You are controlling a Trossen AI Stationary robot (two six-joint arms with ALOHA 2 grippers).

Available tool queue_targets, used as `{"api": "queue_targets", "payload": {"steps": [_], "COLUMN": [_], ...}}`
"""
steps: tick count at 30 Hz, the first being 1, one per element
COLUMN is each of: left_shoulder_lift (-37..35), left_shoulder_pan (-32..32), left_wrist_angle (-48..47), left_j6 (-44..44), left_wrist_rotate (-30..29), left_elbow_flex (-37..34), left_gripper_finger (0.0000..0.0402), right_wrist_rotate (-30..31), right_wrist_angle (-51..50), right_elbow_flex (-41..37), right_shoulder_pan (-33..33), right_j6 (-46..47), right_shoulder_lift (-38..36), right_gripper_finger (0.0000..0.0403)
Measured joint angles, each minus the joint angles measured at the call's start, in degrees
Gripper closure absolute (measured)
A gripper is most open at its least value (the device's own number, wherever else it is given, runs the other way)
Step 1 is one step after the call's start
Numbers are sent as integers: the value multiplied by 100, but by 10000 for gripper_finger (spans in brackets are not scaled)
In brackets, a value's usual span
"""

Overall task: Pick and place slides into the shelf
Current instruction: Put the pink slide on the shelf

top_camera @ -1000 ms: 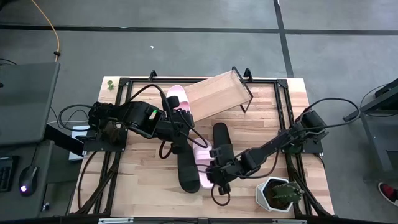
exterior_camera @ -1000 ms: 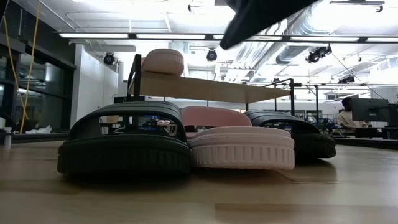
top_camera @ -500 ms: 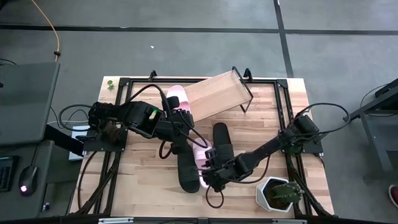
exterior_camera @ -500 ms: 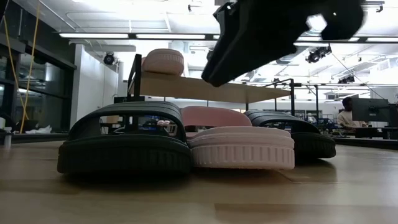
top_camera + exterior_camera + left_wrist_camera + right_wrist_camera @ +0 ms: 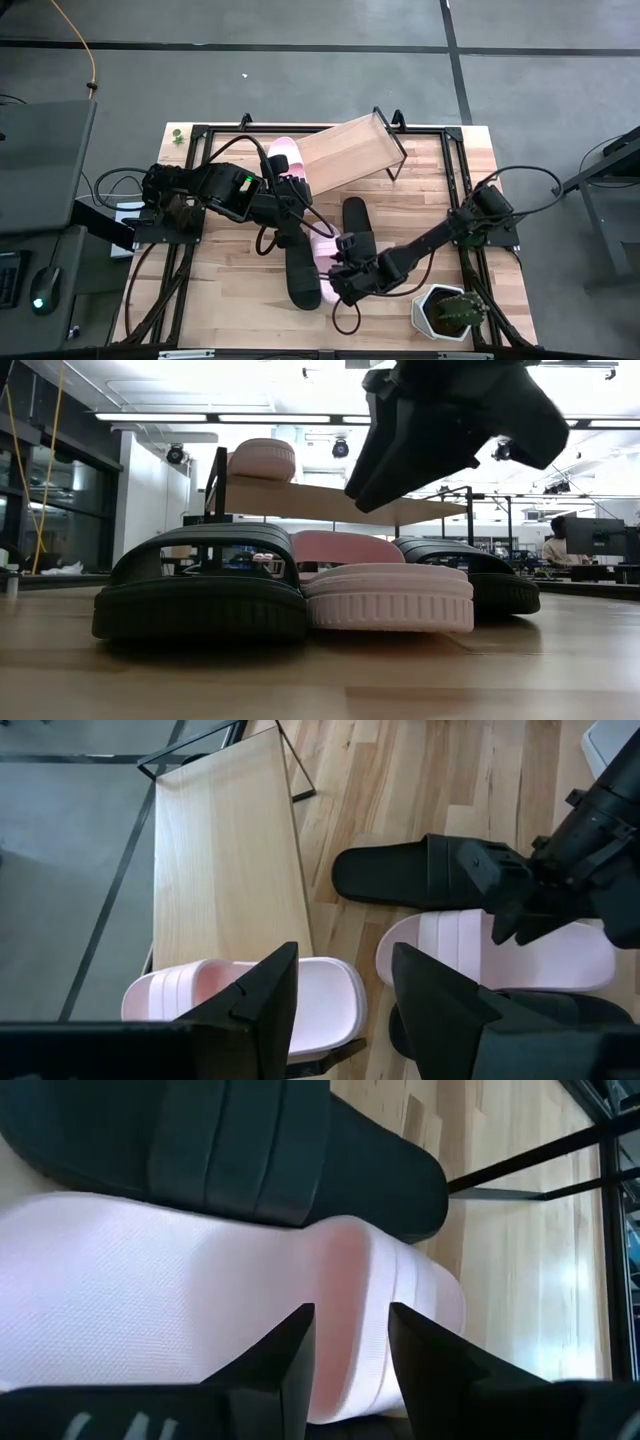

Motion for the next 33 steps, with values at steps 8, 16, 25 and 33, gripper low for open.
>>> {"api": "queue_targets", "payload": {"steps": [8,16,25,33], "left_shoulder_lift": [0,0,0,0], "left_shoulder_pan": [0,0,-1,-2], "left_wrist_angle": [0,0,0,0], "left_j6": [-17,-20,-55,-63], "left_wrist_rotate": [-1,-2,-2,-2], "left_elbow_flex": [1,0,-1,1], "left_gripper_finger": [250,250,250,250], "right_wrist_rotate": [31,262,242,352], "right_wrist_angle": [-140,-192,-144,-54], "right_elbow_flex": [0,0,0,-1], "right_shoulder_pan": [-7,-4,-11,-130], "right_j6": [93,138,32,-227], "right_shoulder_lift": [10,10,61,456], "right_gripper_finger": [253,177,160,159]}}
